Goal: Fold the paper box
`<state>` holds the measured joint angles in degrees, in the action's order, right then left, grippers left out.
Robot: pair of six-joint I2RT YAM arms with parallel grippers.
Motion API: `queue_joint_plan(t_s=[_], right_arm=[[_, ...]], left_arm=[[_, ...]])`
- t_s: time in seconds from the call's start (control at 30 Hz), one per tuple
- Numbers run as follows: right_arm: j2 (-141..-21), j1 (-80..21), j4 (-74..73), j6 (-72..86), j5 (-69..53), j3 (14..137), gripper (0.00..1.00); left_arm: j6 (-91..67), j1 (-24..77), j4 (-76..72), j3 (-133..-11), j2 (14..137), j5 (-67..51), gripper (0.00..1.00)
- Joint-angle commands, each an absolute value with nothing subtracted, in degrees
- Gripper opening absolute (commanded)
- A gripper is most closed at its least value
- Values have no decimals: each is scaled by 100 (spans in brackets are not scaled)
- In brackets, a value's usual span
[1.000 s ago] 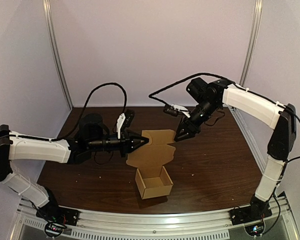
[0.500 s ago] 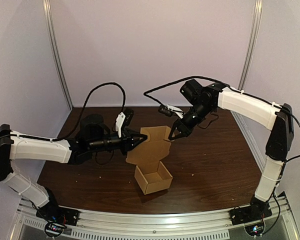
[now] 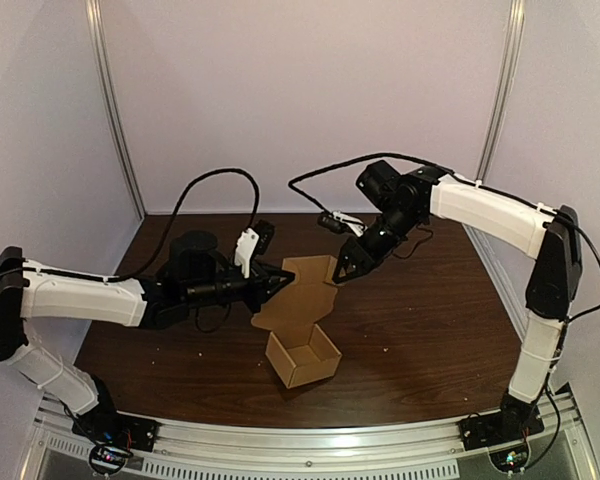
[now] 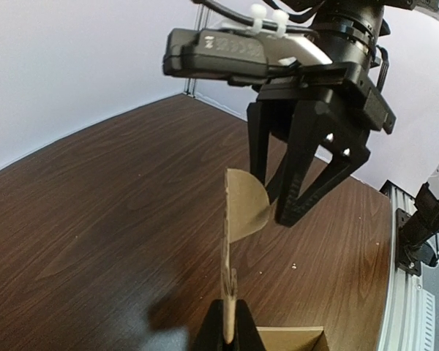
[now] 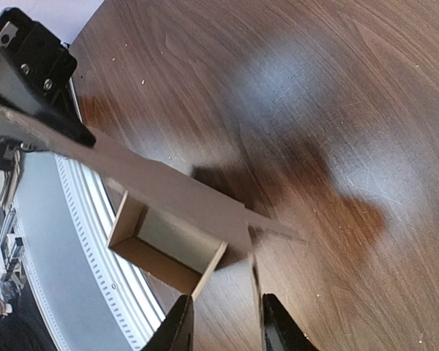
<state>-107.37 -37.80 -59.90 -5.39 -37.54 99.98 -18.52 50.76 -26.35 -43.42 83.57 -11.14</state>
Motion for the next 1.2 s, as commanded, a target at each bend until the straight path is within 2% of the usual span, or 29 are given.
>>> queue_joint_plan(t_s=[0.0,0.13,0.3,0.57,1.03,1.17], right_arm=[[-10071,-3325,-6465,-888,-3896,10164,34],[-9935,-2848,-6232,-1455,-3741,10048,33],[-10118,-2821,-5552,-2068,-3062,9651,31],[-10498,-2989,-5319,-2107,-3838,9544,28],[-10304,-3261,-5454,-2425,-4816,9202,29],[-10262,-3270,-5643,-2564,-5273,9215,32]], left_arm=[[-1381,5087,-2152,-4483,8023,-908,0],[-1179,5089,-2086,-4487,7907,-1801,0],[-1144,5089,-2047,-4545,7878,-2429,0],[-1334,5087,-2375,-4515,7906,-2155,0],[-1428,5071,-2699,-4483,8096,-1645,0],[-1415,5063,-2569,-4574,8180,-1499,0]])
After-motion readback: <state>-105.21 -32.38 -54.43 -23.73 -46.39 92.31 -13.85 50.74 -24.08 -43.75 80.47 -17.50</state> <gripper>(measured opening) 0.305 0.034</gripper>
